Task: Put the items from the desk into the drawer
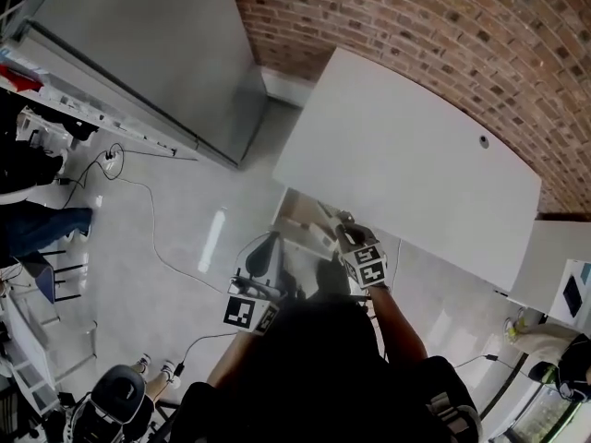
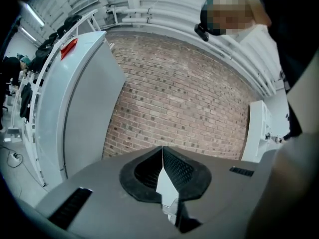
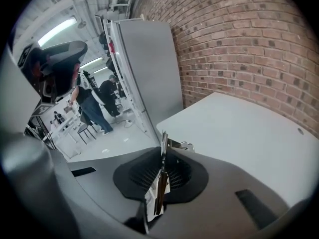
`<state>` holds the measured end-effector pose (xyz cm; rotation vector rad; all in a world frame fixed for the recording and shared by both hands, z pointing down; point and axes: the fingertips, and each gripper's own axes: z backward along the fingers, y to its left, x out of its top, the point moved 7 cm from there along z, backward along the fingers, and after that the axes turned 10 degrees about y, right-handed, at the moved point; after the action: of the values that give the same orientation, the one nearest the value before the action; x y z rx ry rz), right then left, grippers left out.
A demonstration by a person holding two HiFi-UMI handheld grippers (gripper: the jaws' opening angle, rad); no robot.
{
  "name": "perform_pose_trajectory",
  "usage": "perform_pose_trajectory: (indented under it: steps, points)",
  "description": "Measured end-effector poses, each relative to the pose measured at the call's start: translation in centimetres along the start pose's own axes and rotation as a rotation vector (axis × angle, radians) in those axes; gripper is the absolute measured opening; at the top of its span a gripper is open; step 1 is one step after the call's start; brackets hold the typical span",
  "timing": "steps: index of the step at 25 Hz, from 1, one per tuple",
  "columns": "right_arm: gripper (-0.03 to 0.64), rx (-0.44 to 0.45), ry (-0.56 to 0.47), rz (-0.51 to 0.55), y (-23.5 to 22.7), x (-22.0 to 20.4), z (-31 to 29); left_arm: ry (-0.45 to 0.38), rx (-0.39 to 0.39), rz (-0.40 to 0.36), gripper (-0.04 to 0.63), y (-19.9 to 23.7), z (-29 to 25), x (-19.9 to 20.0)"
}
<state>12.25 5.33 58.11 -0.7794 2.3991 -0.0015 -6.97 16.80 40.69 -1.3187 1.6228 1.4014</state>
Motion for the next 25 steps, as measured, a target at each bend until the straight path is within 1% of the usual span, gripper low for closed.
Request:
perform_pose_trajectory:
  steps: [5,7,12,16,19,22,25]
  points:
    - [0.021,-0.025,0.032,-0.026,3.5,-2.2,-1.1,0.062,-0.051,-0.009,0.005,2.1,1.8,-1.3]
    - [0.021,-0.034,0.043,-0.035,4.4,-3.2,-1.9,0.075,-0.073,-0.018,0.005,2.6,1.8,-1.7]
    - [0.023,-0.053,0.069,-0.040,5.1,-5.3,-5.0,0.126,-0.132,-0.026,0.005,3.8,1.3,-3.6]
    - [0.023,-0.074,0.082,-0.040,5.2,-6.5,-7.3,0.185,-0.172,-0.025,0.005,4.2,0.7,-5.1]
    - [0.023,-0.086,0.114,-0.031,4.6,-8.3,-10.4,0.180,-0.197,-0.039,0.005,4.7,-0.3,-6.3]
    - [0.021,-0.083,0.153,-0.031,4.5,-10.4,-13.4,0.208,-0.197,-0.036,0.005,5.5,-0.6,-8.0]
    - [0.021,-0.091,0.192,-0.026,4.3,-11.5,-15.4,0.181,-0.205,-0.023,0.005,6.2,-0.9,-8.9]
